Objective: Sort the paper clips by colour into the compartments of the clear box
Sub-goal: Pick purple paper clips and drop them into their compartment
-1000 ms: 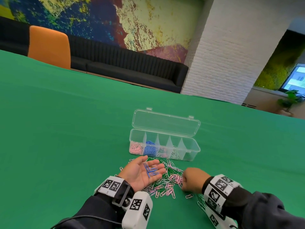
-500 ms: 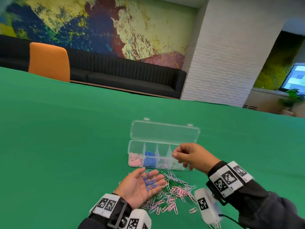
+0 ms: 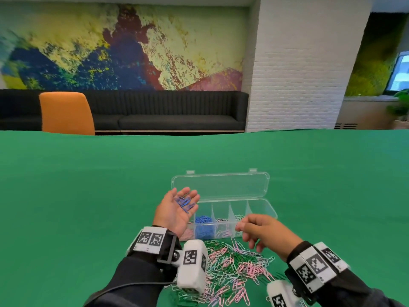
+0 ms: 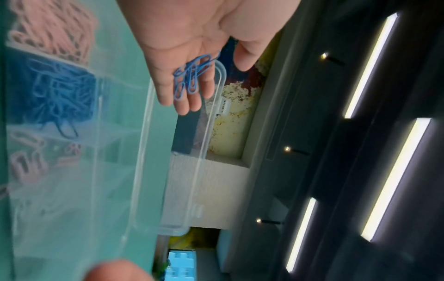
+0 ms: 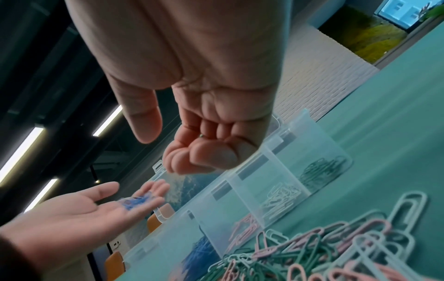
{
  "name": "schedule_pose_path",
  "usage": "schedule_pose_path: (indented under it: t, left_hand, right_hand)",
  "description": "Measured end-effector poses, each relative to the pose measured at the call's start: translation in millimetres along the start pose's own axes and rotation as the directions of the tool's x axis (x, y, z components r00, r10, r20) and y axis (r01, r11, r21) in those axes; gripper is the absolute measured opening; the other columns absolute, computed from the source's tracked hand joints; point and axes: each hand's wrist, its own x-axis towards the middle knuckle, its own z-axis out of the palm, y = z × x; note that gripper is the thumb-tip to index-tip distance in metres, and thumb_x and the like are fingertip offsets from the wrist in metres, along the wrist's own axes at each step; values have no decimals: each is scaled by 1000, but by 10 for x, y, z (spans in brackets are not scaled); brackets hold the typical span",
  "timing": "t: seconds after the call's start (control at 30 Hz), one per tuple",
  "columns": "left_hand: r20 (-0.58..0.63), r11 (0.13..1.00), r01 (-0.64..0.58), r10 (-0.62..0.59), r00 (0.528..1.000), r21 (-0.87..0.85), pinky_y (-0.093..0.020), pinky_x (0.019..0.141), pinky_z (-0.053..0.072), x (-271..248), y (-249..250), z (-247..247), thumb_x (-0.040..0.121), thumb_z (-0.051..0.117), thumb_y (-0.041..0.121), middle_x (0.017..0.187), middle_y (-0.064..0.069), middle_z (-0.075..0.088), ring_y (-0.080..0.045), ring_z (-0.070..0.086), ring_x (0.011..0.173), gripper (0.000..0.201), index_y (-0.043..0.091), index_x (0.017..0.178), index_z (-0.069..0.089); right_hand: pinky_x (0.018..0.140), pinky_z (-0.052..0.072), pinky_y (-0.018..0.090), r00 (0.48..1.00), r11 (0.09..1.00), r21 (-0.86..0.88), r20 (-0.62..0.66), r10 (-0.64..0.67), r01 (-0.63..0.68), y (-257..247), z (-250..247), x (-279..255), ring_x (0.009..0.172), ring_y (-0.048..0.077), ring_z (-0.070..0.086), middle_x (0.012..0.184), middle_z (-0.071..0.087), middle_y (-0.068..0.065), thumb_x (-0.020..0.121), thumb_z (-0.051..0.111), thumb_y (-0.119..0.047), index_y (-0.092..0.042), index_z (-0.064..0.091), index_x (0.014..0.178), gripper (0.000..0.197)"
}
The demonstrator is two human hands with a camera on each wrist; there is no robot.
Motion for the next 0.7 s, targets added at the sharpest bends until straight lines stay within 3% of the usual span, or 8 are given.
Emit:
schedule_pose_path:
  t: [0.1,0.17,0.27,0.37,0.47,0.6,0.7]
  left_hand:
    - [-39,984,-58,65,997,169,-41,107,29,159,-127,91,102,30,30,94,-10,62,-26,58,102,36,9,90,57]
    - [-42,965,-70,84,996,254,-41,112,30,199,-226,74,102,31,29,104,-13,62,-29,53,117,35,7,95,57]
    - [2,930,-95,101,995,354,-38,112,29,193,-266,66,102,28,33,120,-15,58,-27,48,124,39,6,104,56]
    - [42,900,-93,83,996,426,-35,107,30,186,-253,92,101,23,39,132,-16,51,-26,42,129,50,2,122,50]
    - [88,831,-108,71,994,546,-34,113,25,181,-272,101,100,19,43,143,-14,42,-24,36,135,59,1,138,36]
    - [80,781,-140,116,990,608,-32,110,28,158,-310,108,101,24,39,139,-12,47,-22,41,132,53,2,135,41]
    - [71,807,-178,167,983,563,-35,105,38,32,-235,151,101,32,30,123,-12,59,-24,52,119,36,6,117,54]
  right_hand:
    - [49,43,18,1000,998,54,20,-23,22,28,-38,-35,53,8,50,68,58,-2,93,55,-19,-5,59,92,14]
    - [49,42,18,999,997,69,23,-26,24,55,-103,-57,53,8,50,68,58,-2,93,54,-19,-5,60,93,15]
    - [48,42,18,1000,997,80,12,-16,15,105,-218,-49,53,7,50,67,58,-2,93,54,-19,-5,60,95,16]
    - [47,40,18,1000,994,105,1,2,-2,140,-297,-25,51,8,49,66,57,-1,93,53,-16,-4,61,95,14]
    - [47,41,19,1000,995,98,13,8,-9,174,-321,-7,52,8,50,66,58,-1,93,54,-17,-5,61,95,14]
    - [48,42,19,999,999,27,38,38,-39,219,-340,-10,53,8,51,69,58,-1,93,55,-19,-10,60,91,11]
    - [52,45,18,992,972,-221,80,101,-81,264,-375,-18,59,7,53,76,59,-3,92,56,-24,-16,57,90,8]
